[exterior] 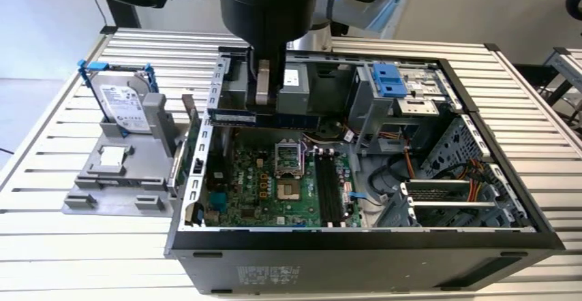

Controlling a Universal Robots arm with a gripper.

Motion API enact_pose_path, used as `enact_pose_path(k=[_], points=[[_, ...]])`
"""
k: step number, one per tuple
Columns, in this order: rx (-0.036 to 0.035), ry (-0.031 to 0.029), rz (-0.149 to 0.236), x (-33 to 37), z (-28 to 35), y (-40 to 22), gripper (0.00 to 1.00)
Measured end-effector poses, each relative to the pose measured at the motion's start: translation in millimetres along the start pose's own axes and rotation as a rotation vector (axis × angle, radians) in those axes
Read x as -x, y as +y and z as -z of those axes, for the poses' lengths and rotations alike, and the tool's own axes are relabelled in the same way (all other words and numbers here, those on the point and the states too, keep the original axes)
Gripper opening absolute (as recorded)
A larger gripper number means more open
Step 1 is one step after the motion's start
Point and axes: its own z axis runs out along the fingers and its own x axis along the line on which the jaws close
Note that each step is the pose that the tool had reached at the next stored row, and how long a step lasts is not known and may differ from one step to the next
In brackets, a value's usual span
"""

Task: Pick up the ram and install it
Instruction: 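Pick up the ram and move it above insertion slot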

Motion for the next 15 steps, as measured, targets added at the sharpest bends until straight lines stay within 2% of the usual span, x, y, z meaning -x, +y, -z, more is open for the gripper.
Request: enact_pose_path(k=[11, 12, 13, 15], points=[[0.0, 0.0, 0.0, 1.8, -0.1, -25.5, 0.0], [0.0, -0.0001, 0.0, 2.7, -0.1, -37.8, 0.0], [0.0001, 0.0, 0.0, 3.3, -0.1, -46.2, 0.0], [0.0, 0.0, 0.0, 3.6, -0.1, -51.0, 0.0]])
